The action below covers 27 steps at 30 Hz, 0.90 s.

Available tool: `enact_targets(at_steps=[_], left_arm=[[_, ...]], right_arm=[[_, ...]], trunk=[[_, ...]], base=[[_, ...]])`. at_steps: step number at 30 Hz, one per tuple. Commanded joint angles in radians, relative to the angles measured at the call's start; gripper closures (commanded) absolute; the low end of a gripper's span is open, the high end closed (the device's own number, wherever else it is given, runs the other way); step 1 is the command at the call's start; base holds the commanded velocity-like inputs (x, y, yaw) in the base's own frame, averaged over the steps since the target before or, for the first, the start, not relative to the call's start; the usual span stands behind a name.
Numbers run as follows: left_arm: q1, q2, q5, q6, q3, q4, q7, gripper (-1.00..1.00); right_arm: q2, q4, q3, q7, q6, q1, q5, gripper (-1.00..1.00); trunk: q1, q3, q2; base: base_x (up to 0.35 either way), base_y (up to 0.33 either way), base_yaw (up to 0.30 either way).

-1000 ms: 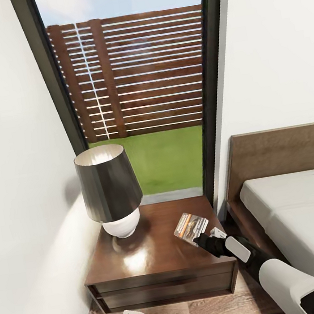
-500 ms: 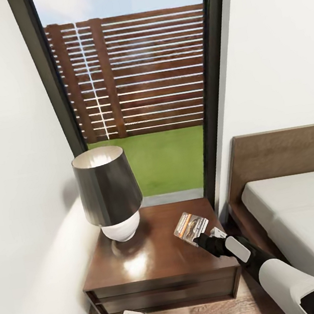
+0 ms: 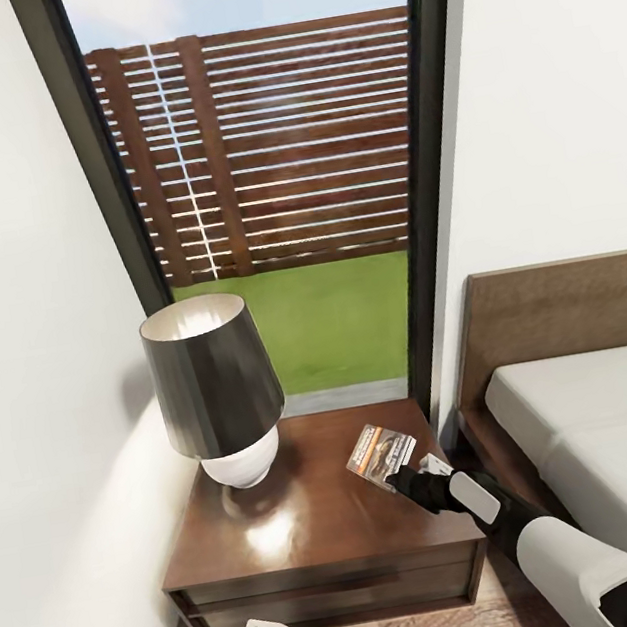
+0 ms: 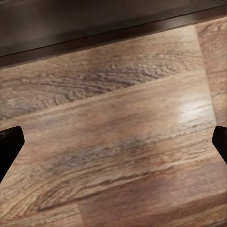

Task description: In the bedroom, move the book from the bed onto either nightstand, and place the two sandals side by side next to the bed.

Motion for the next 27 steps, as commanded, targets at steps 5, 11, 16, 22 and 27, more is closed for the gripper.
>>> enact_targets(at_steps=[5, 11, 16, 22, 27], left_arm=[[0.0, 0.0, -0.007, 0.005, 0.0, -0.003, -0.003, -1.0], [0.0, 0.0, -0.007, 0.005, 0.0, -0.003, -0.003, -1.0], [0.0, 0.0, -0.007, 0.005, 0.0, -0.002, -0.003, -1.0], [0.0, 0.0, -0.007, 0.005, 0.0, -0.002, -0.003, -1.0], [0.0, 0.0, -0.007, 0.005, 0.001, -0.002, -0.003, -1.0]], right_arm=[[0.0, 0.0, 0.003, 0.002, 0.001, -0.001, 0.001, 1.0], [0.0, 0.0, 0.004, 0.002, 0.001, -0.001, 0.0, 1.0], [0.0, 0.0, 0.003, 0.002, 0.001, -0.001, 0.001, 1.0], [0.0, 0.0, 0.003, 0.001, 0.001, -0.001, 0.001, 1.0], [0.0, 0.0, 0.003, 0.0, 0.002, -0.002, 0.001, 1.0]], trunk=[[0.0, -0.001, 0.0], [0.0, -0.001, 0.0], [0.011, -0.01, -0.021], [0.019, -0.017, -0.035], [0.023, -0.02, -0.042]], base=[[0.004, 0.0, 0.0], [0.001, 0.0, 0.0], [0.0, 0.0, 0.0], [0.0, 0.0, 0.0], [0.0, 0.0, 0.0]])
